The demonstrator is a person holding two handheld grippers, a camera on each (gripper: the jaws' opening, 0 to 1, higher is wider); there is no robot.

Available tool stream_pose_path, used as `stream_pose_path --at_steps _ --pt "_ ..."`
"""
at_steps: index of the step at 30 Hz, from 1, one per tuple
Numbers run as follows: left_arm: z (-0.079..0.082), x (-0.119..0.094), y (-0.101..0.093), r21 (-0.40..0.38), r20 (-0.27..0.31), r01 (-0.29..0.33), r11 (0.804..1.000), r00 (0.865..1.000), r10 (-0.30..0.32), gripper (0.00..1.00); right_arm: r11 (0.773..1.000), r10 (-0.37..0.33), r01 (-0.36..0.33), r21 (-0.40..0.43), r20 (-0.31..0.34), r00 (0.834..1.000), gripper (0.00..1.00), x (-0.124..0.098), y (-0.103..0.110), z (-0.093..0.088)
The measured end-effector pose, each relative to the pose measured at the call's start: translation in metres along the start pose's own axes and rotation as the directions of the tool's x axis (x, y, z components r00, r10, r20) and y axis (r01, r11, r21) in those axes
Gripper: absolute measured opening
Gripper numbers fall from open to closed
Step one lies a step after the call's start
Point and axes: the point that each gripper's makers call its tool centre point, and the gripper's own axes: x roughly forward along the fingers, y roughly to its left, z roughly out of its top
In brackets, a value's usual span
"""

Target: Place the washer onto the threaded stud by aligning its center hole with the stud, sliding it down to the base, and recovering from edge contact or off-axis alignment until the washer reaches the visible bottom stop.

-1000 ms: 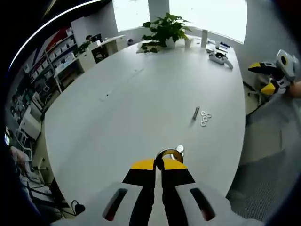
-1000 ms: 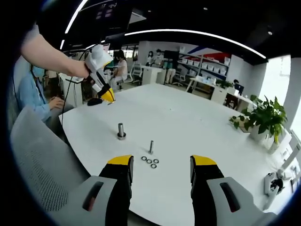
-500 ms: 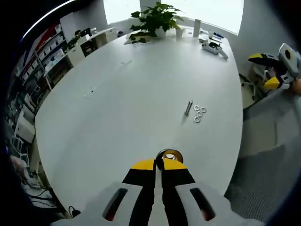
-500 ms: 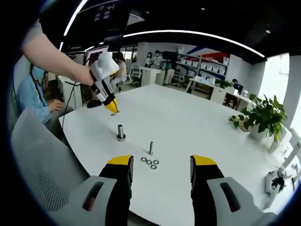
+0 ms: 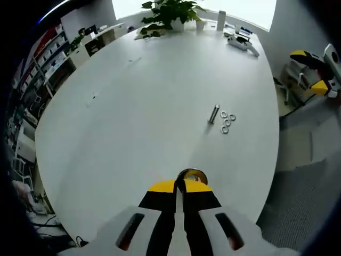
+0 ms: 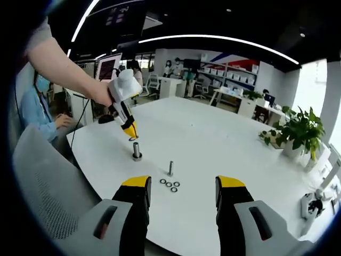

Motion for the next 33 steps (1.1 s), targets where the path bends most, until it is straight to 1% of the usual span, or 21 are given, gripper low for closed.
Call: stream_pose_path --at_steps 9,15,27,33 --pt "-0.002 0.004 -0.002 0.01 -0.019 0.0 1.0 1.0 0.0 0.01 1.0 0.003 -0.003 -0.004 0.003 1.0 0.51 0.0 0.0 0.0" --pt "0.0 0.006 -0.002 0.029 -0.024 -0.008 1.0 1.0 0.009 0.01 1.0 0.001 -0.001 0.002 0.007 1.0 0.51 0.0 -0.001 0.001" --pt "-0.002 0.012 -0.004 0.107 -0.082 -0.023 0.994 0.996 0.032 0.01 1.0 -0.007 0.006 0.005 0.015 1.0 0.51 -0.001 -0.002 0.002" --pt "-0.004 0.013 -0.002 0.108 -0.095 -0.03 0.994 0.995 0.04 0.02 1.0 -0.008 0.008 0.007 0.019 1.0 0.51 -0.002 -0.003 0.003"
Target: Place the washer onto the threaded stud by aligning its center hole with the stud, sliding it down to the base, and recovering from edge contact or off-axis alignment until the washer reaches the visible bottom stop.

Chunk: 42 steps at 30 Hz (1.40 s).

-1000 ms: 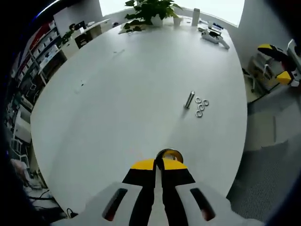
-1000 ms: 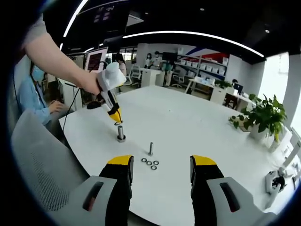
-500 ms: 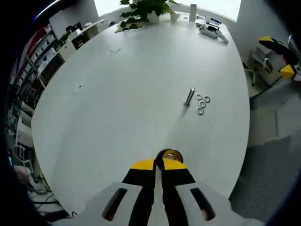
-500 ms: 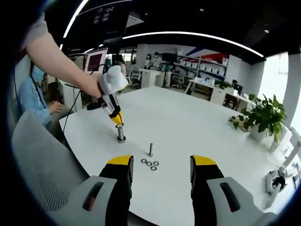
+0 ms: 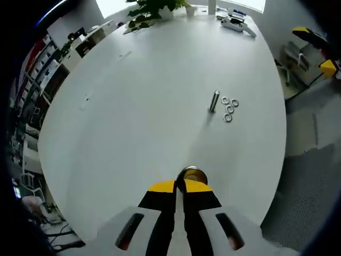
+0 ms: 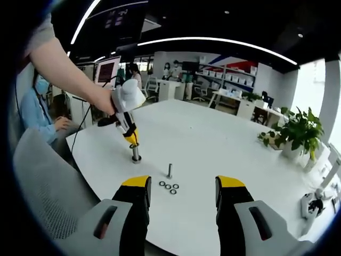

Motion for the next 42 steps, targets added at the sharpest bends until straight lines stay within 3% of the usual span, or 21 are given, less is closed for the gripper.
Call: stream_pose_path --at_steps 6,28,39,42 --pt "-0.0002 0.0001 0.001 0.017 -0.013 -0.009 1.0 1.0 0.01 0.02 1.0 -0.004 0.004 0.003 0.004 1.0 0.51 -0.0003 -0.001 0.0007" --pt "0.0 -0.0031 -0.0022 -0.033 -0.016 0.019 0.999 1.0 -0.019 0.02 1.0 -0.012 0.012 0.004 0.009 1.0 0.51 -0.0012 -0.0026 0.0013" --pt "0.0008 -0.0041 -0.0011 -0.104 0.02 0.047 0.993 0.999 -0.046 0.02 1.0 -0.012 0.012 0.003 0.009 1.0 0.51 -0.0014 -0.0028 0.0013" --pt "0.0072 -0.0073 0.0034 -0.148 0.066 0.039 0.988 0.997 -0.03 0.03 1.0 -0.013 0.013 0.004 0.009 1.0 0.51 -0.0016 -0.0028 0.0011"
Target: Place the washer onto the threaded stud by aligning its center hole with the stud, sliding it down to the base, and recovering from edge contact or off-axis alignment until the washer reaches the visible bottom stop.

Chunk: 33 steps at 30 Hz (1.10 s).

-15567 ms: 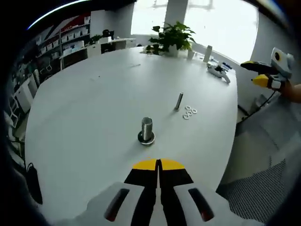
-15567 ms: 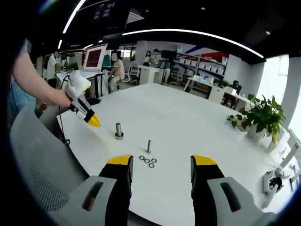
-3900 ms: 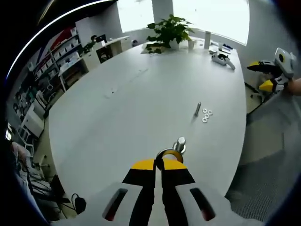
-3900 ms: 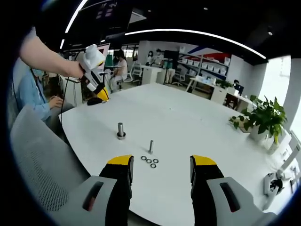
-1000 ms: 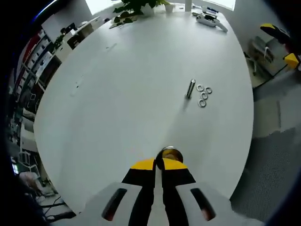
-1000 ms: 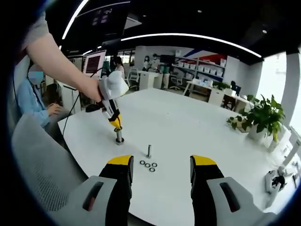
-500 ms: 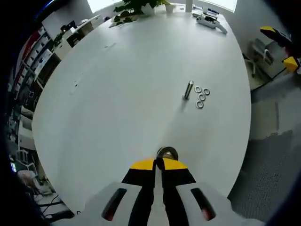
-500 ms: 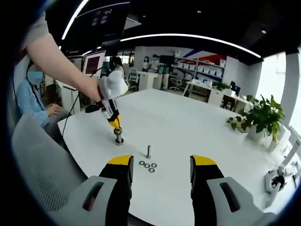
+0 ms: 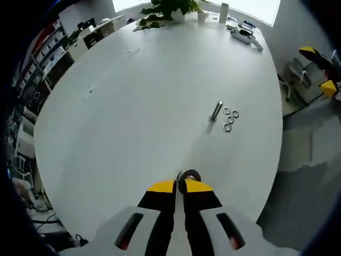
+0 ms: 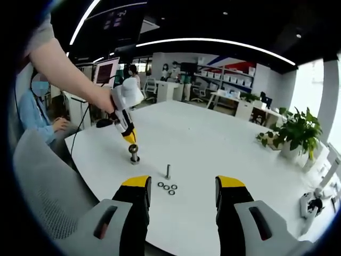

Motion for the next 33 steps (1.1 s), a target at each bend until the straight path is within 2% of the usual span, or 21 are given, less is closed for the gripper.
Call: stream_pose_path --at_steps 9,15,17,25,29,33 --pt "-0.001 0.003 0.004 0.015 -0.008 -0.013 1.0 1.0 0.014 0.02 1.0 0.001 -0.001 -0.001 -0.003 1.0 0.51 0.0 0.0 0.0" --pt "0.0 0.009 0.002 0.022 -0.004 0.003 1.0 1.0 -0.003 0.0 1.0 -0.003 0.003 0.001 -0.005 1.0 0.51 0.0 -0.001 -0.001" --pt "-0.002 0.01 0.003 0.025 -0.019 0.001 1.0 1.0 0.0 0.0 1.0 -0.004 0.004 0.001 -0.004 1.0 0.51 0.0 -0.001 -0.001" --pt "0.0 0.011 0.004 0.014 0.0 0.004 1.0 1.0 -0.004 0.0 1.0 -0.003 0.003 -0.001 -0.009 1.0 0.51 0.001 -0.001 -0.002" --pt "0.002 0.004 -0.001 0.031 0.018 0.016 0.999 1.0 -0.017 0.0 1.0 -0.006 0.006 0.001 -0.008 1.0 0.51 0.0 -0.002 -0.002" --pt "0.002 0.01 -0.003 0.052 0.01 0.018 0.998 1.0 -0.019 0.0 1.0 -0.005 0.005 -0.002 -0.009 1.0 0.51 0.0 -0.002 -0.002"
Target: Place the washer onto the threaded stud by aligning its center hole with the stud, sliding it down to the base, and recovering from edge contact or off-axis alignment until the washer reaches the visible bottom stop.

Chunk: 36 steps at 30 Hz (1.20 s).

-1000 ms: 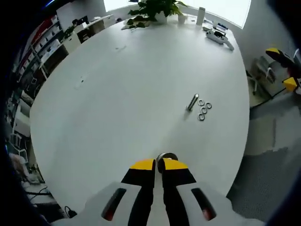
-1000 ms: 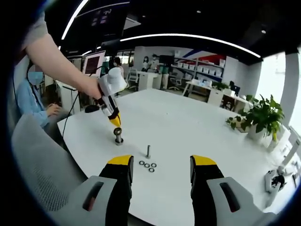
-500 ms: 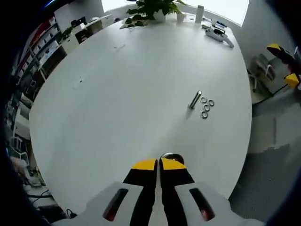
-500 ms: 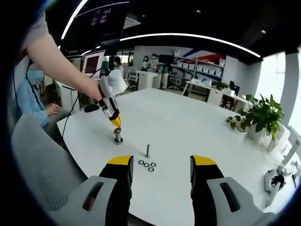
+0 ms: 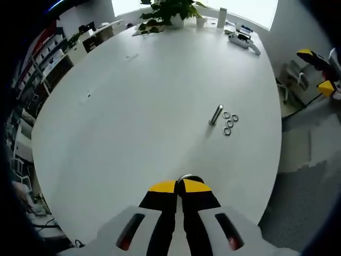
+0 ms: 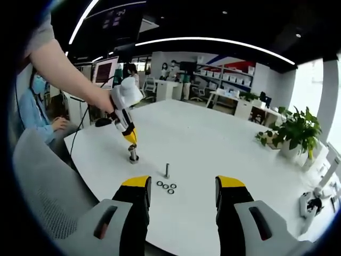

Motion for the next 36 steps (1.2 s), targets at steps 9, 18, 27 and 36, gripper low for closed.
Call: stream_pose_path --at_steps 9,18,27,36 --pt "0.004 0.008 -0.004 0.03 -0.007 -0.008 1.0 1.0 0.008 0.0 1.0 -0.006 0.006 0.002 0.001 1.0 0.51 -0.001 -0.001 0.0" --pt "0.018 -0.023 0.006 -0.068 0.148 -0.042 0.997 0.988 0.052 0.05 1.0 0.003 -0.003 -0.003 0.001 1.0 0.51 0.0 0.001 0.0" --pt "0.025 -0.082 0.0 -0.165 0.399 -0.094 0.982 0.904 0.154 0.1 1.0 0.012 -0.012 -0.001 -0.008 1.0 0.51 0.001 0.003 -0.001" --pt "0.016 -0.138 -0.035 -0.27 0.566 -0.064 0.961 0.796 0.212 0.13 1.0 0.006 -0.006 -0.007 -0.025 1.0 0.51 0.002 0.003 -0.004"
